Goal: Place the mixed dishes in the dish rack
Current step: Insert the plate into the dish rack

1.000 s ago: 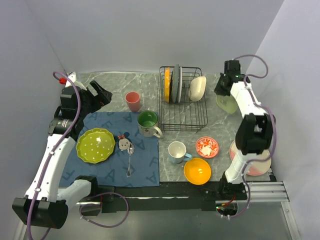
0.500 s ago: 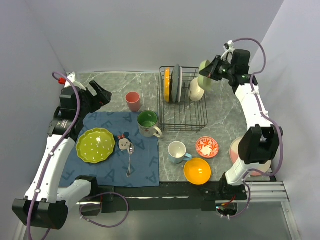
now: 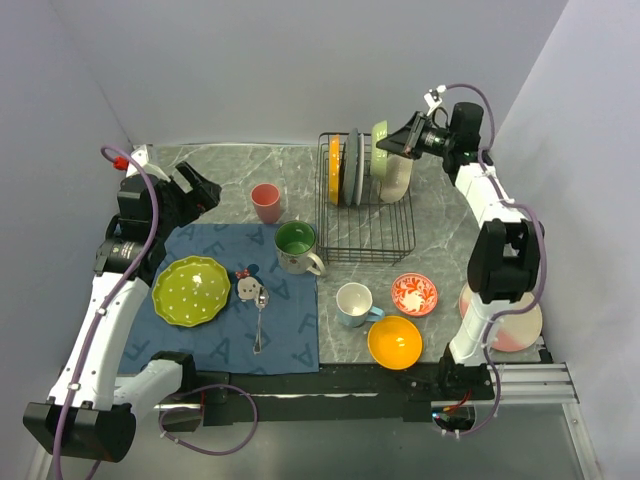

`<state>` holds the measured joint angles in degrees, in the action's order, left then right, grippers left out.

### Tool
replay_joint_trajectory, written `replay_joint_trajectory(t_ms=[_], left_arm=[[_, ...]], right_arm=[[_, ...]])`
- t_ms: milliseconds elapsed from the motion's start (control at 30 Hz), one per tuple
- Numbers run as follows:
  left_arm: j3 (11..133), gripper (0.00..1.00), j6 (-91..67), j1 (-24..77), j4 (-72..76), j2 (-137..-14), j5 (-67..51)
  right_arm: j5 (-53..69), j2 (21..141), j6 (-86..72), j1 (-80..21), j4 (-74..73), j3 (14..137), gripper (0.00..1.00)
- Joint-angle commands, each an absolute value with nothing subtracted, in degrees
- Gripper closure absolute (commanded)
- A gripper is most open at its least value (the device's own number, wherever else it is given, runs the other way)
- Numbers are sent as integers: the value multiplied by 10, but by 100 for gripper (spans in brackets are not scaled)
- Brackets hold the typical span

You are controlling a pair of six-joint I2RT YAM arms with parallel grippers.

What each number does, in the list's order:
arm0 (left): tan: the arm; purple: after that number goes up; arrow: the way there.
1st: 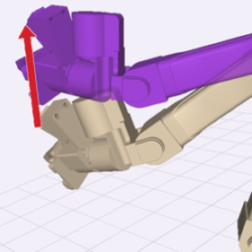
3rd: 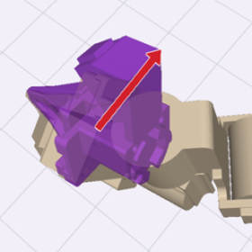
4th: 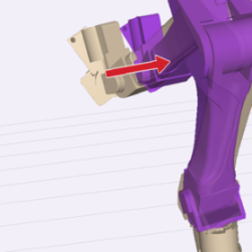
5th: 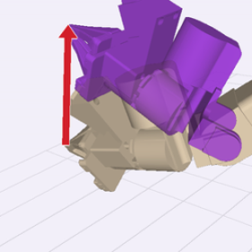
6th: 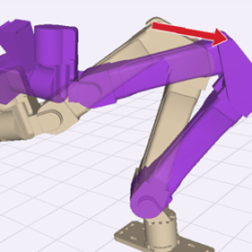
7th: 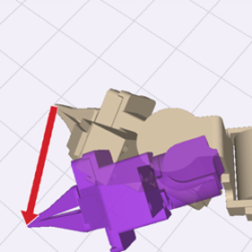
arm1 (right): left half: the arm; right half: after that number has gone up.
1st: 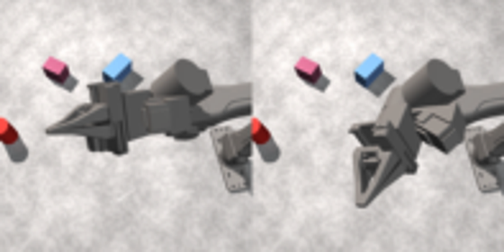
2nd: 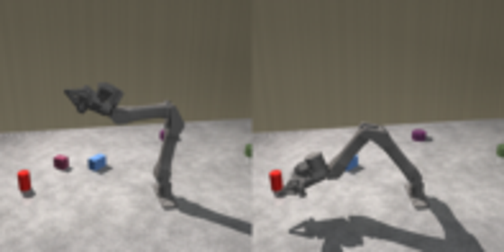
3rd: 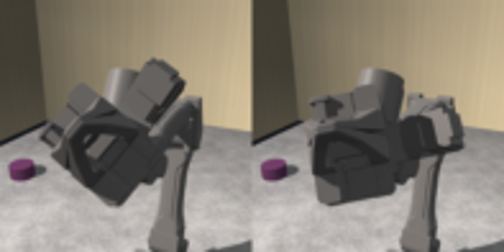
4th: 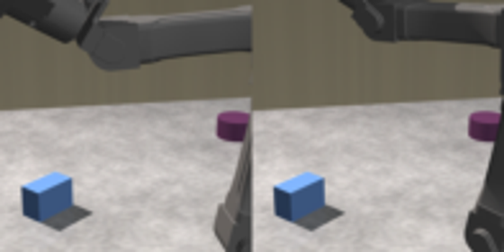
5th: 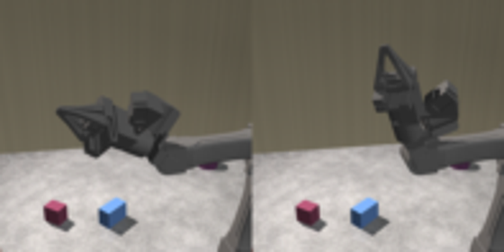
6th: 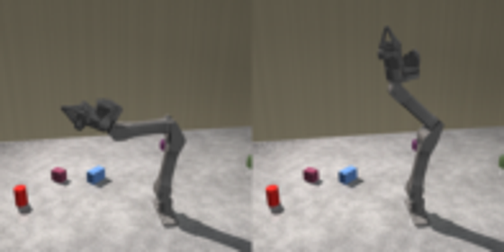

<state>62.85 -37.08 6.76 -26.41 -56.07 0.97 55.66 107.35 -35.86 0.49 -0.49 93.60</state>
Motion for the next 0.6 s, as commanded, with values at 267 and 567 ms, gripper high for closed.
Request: replay_joint_trajectory(t_ms=[267, 567], left_arm=[[642, 4, -367, 65, -264, -548, 18], [640, 3, -367, 65, -265, -548, 19]], right_arm=[[616, 1148, -386, 3, 45, 958, 100], [577, 1168, -332, 3, -26, 969, 100]])
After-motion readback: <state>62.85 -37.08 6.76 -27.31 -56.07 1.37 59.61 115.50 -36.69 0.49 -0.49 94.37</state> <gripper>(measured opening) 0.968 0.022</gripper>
